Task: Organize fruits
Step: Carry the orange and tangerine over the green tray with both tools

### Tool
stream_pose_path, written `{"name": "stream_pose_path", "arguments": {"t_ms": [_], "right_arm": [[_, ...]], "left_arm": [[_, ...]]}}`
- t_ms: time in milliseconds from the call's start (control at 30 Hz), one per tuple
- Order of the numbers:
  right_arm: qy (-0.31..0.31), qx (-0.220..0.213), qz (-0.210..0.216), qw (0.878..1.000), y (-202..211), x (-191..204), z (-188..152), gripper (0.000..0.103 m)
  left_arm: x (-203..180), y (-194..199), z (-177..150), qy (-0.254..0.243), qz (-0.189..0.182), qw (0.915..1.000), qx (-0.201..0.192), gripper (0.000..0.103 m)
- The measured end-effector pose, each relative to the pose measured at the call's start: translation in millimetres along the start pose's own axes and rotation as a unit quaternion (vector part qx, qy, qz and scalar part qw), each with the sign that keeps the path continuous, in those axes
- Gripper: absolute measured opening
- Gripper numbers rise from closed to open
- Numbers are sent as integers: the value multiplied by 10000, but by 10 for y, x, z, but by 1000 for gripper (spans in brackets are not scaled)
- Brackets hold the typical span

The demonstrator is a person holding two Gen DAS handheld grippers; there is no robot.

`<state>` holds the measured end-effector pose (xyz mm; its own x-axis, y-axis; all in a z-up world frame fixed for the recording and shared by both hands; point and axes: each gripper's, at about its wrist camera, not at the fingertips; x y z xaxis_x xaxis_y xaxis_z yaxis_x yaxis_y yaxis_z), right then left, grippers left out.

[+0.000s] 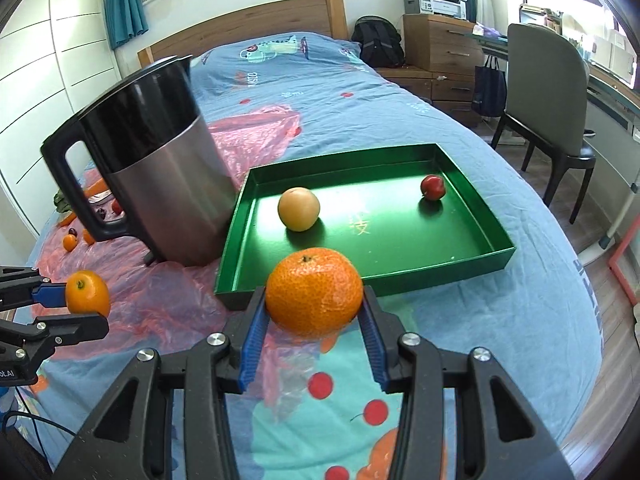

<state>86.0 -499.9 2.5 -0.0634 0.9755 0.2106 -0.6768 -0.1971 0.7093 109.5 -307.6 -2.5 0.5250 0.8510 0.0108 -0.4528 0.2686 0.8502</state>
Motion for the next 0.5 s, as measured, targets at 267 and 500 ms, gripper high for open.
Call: {"name": "stream_pose_path", "arguments": {"t_ms": [267,500], "right_arm": [[-162,103,-315,9993,-402,-568,276,20],[-151,325,-564,9978,-741,-924,379,20]], "left_arm": [[-223,-606,466,-224,-7,9995,232,33],[-307,-1099,631,-313,99,9982,497,33]]}}
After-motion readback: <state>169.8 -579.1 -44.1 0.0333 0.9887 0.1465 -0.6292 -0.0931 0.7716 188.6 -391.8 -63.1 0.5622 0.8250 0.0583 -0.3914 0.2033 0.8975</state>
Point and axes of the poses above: each gripper's, at about its wrist camera, not at the fingertips, and y roughly against the way its jaws point, x to its left, z to its top, and after that the axes turned 9 degrees about z, right-handed
